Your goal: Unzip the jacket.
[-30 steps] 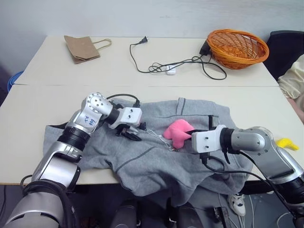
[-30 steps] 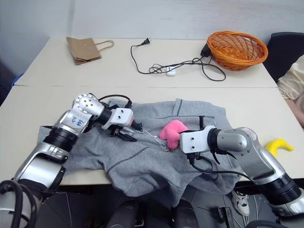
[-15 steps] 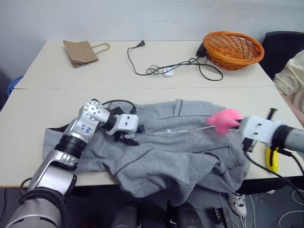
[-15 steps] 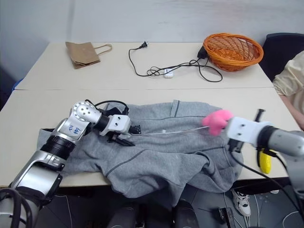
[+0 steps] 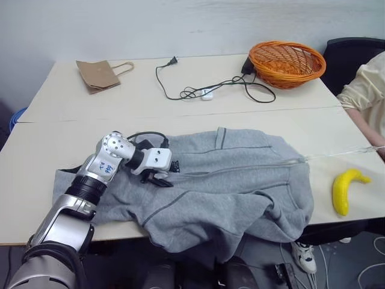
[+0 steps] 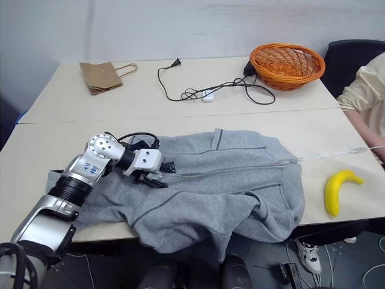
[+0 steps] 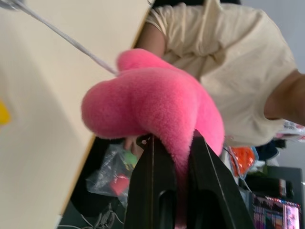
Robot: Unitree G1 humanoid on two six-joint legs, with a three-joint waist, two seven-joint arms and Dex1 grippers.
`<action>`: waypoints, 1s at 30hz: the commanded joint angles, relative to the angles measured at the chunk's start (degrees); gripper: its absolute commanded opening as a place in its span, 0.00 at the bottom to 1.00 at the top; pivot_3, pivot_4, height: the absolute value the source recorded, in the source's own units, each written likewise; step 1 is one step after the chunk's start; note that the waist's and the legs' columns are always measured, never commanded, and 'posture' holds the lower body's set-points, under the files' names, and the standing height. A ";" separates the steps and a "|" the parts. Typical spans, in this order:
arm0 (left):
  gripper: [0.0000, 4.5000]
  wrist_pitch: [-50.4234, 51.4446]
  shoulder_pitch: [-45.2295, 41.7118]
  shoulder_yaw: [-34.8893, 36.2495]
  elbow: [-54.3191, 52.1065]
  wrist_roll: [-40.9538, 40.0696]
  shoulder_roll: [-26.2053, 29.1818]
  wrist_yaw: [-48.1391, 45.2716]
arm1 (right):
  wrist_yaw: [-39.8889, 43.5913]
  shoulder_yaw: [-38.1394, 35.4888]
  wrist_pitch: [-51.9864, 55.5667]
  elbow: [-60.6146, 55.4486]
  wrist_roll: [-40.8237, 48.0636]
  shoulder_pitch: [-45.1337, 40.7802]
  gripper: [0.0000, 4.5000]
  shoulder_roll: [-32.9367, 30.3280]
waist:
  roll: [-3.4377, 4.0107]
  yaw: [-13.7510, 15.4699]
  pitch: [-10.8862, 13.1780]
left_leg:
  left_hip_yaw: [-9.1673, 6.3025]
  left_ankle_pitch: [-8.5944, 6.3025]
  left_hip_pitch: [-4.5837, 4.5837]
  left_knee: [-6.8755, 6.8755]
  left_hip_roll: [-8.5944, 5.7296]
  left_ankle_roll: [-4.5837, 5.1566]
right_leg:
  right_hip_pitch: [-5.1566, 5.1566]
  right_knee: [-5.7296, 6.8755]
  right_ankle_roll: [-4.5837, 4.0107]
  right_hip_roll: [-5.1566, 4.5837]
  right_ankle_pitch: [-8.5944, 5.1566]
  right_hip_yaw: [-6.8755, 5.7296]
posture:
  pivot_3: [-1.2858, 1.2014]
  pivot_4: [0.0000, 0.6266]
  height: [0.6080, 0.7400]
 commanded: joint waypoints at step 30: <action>0.54 4.75 5.77 0.46 -4.58 1.91 2.14 2.95 | 2.31 17.48 -3.82 23.96 6.25 -33.25 0.00 2.40 | 0.42 -0.97 -0.25 | 0.05 0.00 -0.02 -0.14 -0.07 -0.04 | -0.06 -0.04 -0.08 -0.07 -0.06 0.05 | 0.52 0.24 1.00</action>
